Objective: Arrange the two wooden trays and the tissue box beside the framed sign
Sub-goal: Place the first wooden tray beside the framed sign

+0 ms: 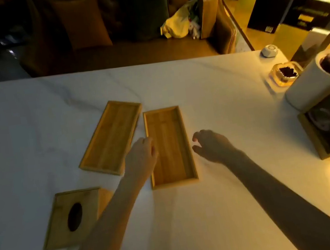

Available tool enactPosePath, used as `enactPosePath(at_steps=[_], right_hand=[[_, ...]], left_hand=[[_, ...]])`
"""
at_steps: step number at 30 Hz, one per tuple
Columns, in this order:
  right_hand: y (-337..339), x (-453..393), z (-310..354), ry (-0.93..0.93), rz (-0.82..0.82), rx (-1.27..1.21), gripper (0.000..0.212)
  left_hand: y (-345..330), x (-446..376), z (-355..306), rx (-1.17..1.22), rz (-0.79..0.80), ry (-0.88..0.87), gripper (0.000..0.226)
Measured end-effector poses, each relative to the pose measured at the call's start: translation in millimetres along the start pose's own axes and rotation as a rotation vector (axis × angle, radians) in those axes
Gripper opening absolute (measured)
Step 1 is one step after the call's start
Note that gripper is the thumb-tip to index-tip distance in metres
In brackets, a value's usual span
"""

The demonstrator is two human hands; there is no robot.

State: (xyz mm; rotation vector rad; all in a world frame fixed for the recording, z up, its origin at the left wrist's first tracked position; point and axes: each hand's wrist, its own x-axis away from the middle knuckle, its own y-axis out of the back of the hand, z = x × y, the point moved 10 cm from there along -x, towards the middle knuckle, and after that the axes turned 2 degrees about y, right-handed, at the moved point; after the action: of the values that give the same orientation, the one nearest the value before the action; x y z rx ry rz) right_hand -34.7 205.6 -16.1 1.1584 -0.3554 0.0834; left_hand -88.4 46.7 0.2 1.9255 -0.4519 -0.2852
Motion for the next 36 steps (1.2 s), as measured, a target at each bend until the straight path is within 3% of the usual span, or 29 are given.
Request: enactPosePath(at_steps=[5, 11, 21, 25, 28, 32, 36], right_hand=[[-48.0, 14.2, -11.9, -0.122, -0.098, -0.077, 0.048], [-107.6, 18.7, -24.0, -0.210, -0.051, -0.104, 0.060], [-106.2, 11.9, -25.1, -0.284, -0.017, -0.452, 0.054], [-90.5, 16.6, -27.3, -0.364, -0.037, -0.663, 0.036], [-76.9, 20.7, -29.5, -0.451, -0.072, -0.768, 0.032], [-71.8, 29.5, -32.1, -0.560, -0.103, -0.945, 0.035], [-66.1, 35.7, -30.6, -0.590, -0.101, -1.017, 0.038]], left_hand=[[-37.4, 28.4, 29.9, -0.112, -0.054, 0.097, 0.041], [-87.7, 42.5, 59.2, -0.124, 0.137, 0.181, 0.062], [-94.7, 37.2, 63.6, 0.181, 0.197, 0.362, 0.040], [-78.5, 32.9, 61.4, 0.400, 0.123, 0.394, 0.021], [-72.4, 34.9, 57.2, 0.603, 0.223, 0.484, 0.033], [-69.7, 41.3, 54.0, 0.837, 0.361, 0.560, 0.019], [-65.4, 45.4, 50.8, 0.920, 0.455, 0.546, 0.047]])
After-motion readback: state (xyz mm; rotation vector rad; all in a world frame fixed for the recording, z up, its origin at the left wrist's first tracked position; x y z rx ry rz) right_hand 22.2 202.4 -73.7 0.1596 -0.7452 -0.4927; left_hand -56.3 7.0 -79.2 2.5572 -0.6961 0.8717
